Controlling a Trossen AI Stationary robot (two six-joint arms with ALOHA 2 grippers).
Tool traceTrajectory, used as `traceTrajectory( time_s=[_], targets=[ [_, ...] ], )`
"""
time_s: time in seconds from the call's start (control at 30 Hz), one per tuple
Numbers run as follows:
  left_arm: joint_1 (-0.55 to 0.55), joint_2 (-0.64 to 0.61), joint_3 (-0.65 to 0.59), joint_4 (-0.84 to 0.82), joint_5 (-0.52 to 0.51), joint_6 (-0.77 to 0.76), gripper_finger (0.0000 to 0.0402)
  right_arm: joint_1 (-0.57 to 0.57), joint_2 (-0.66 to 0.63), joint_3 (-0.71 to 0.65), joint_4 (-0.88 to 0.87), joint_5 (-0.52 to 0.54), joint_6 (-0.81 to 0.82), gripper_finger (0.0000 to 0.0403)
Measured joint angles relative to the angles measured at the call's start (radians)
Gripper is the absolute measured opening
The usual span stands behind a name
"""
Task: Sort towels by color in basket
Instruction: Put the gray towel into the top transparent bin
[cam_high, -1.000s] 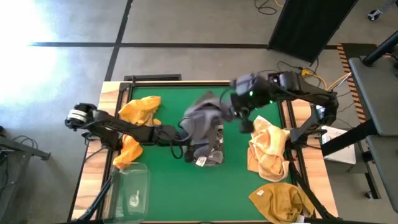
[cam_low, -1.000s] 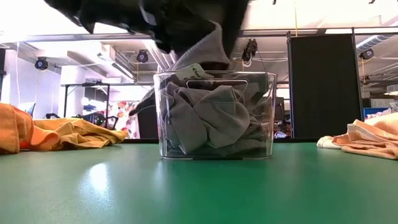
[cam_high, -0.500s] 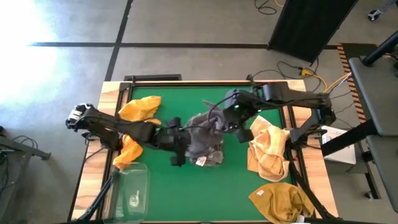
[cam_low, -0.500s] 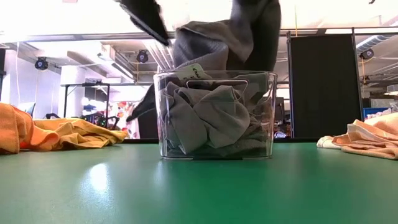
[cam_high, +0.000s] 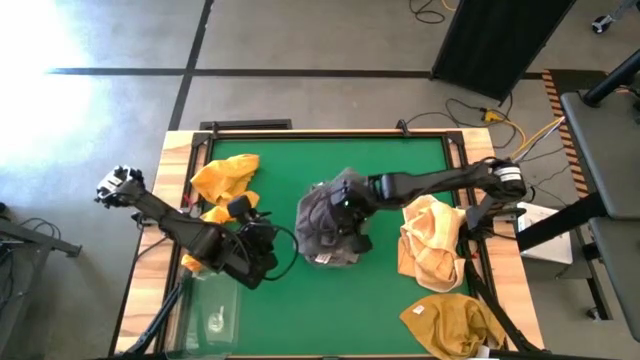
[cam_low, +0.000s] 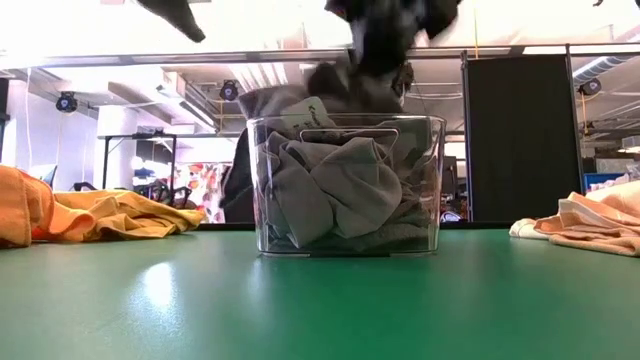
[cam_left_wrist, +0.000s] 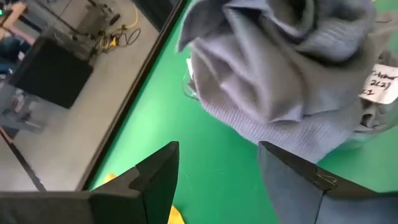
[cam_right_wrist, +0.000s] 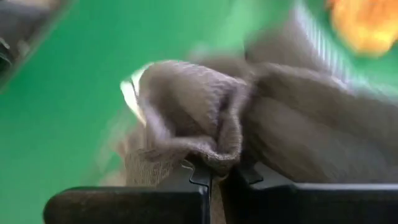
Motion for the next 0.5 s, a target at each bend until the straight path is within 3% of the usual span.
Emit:
traceTrajectory(
  time_s=[0.1,0.27,0.5],
  targets=[
    [0.004,-0.029,-0.083,0.072,0.012,-0.018,0.0204,0.003,0.034,-0.083,0.002,0.091,0.086,0.0009],
    [0.033,-0.061,-0.262,0.401,0.064,0.06,0.0204,0.002,0.095,-0.164,0.023,0.112,0.211,0.0012],
    [0.077,-0.098,-0.502,1.103,0.464,0.378,0.0204,0.007,0.105,-0.151,-0.012,0.113,0.204,0.0072]
  ],
)
